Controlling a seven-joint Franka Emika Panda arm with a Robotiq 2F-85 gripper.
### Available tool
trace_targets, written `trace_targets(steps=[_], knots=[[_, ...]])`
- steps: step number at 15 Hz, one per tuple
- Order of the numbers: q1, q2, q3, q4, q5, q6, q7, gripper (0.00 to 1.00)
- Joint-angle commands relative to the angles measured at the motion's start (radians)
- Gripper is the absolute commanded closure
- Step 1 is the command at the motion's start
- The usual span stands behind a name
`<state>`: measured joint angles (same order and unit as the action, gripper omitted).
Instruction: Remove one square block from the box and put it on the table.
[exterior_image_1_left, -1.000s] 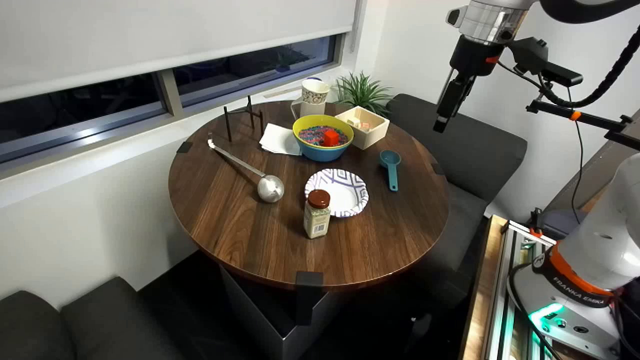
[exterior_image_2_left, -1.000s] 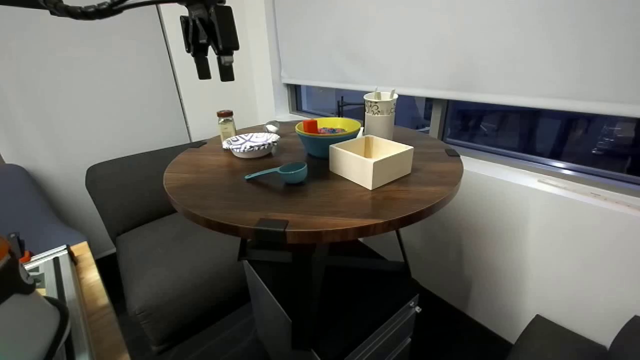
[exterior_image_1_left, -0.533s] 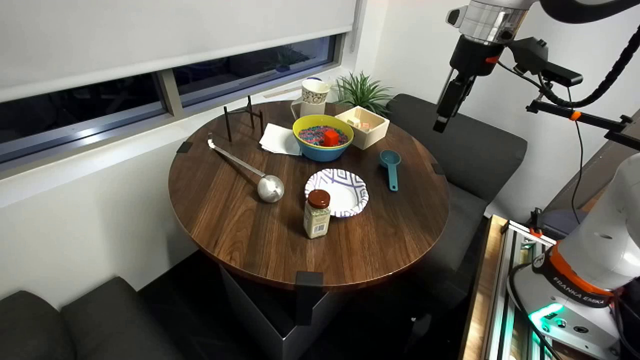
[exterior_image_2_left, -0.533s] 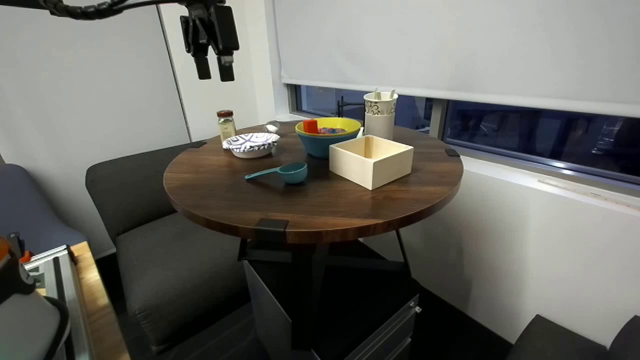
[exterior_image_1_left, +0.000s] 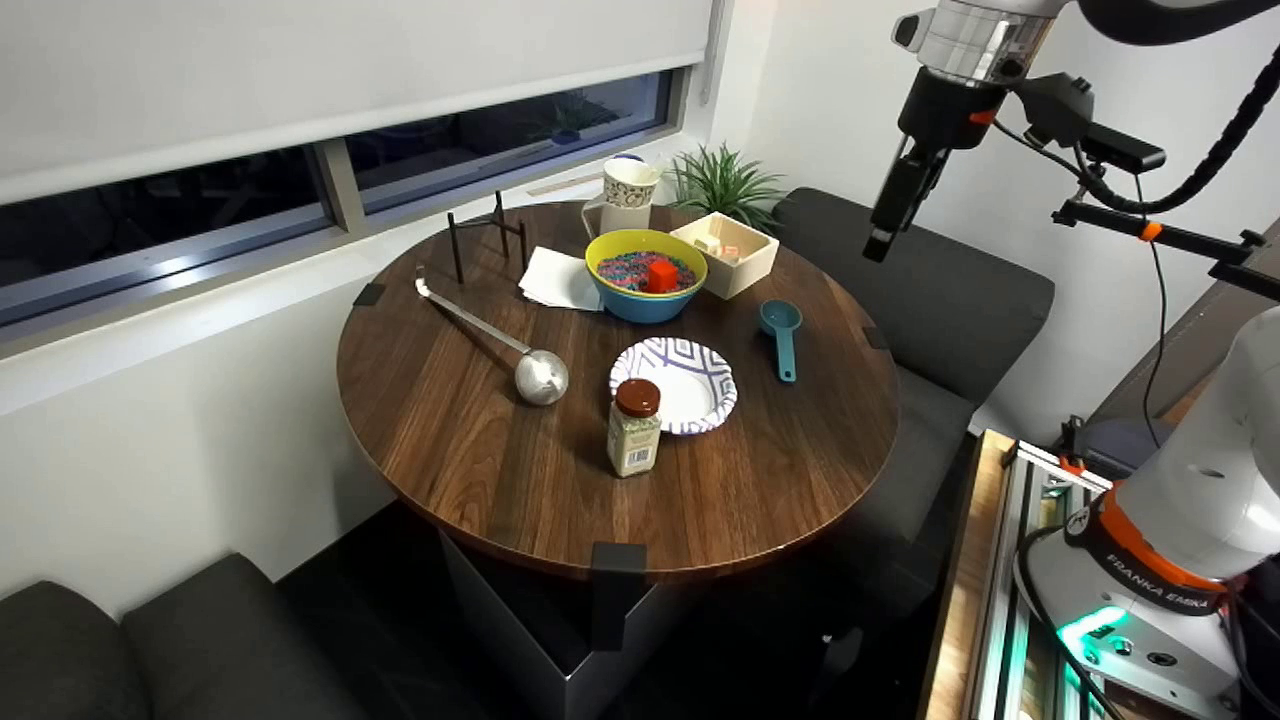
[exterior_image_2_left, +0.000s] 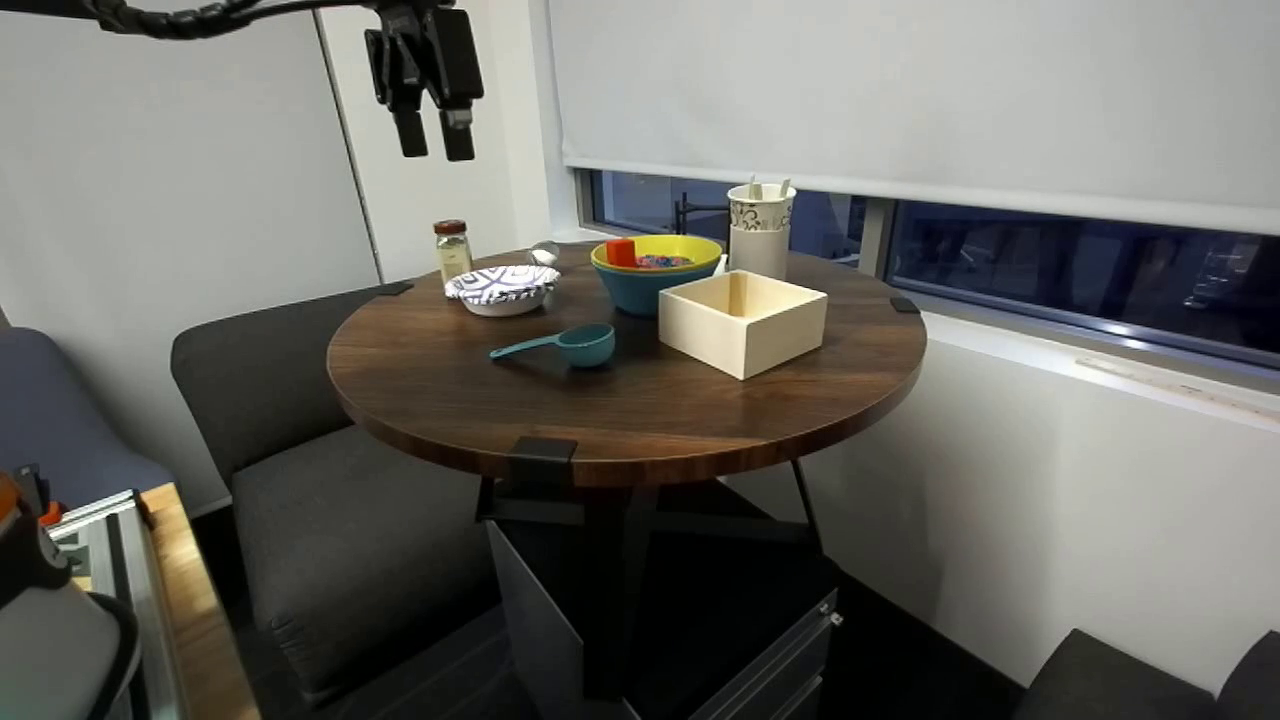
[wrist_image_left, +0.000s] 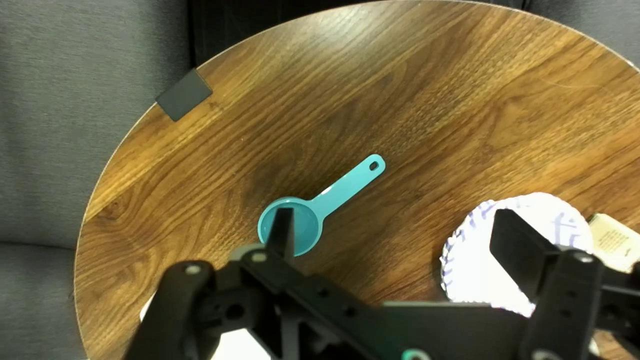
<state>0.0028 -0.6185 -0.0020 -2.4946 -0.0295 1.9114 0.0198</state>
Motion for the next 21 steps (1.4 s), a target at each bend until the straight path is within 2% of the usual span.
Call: trace_targets(steps=[1,7,11,15,21], knots=[[-0.016,0.087,-0.037,0.046,0.011,0.054,-0.033,0.0],[-0.055,0.282,-0.133,0.151,0.006,0.257,-0.129,0.0],[-0.056,0.431,-0.183,0.247,0.062,0.391,-0.23,0.0],[-0.064,0.588,-0.183,0.347,0.117,0.457,-0.26,0.0],[-0.099,0.77,-0.156,0.456,0.155,0.52,-0.203,0.0]])
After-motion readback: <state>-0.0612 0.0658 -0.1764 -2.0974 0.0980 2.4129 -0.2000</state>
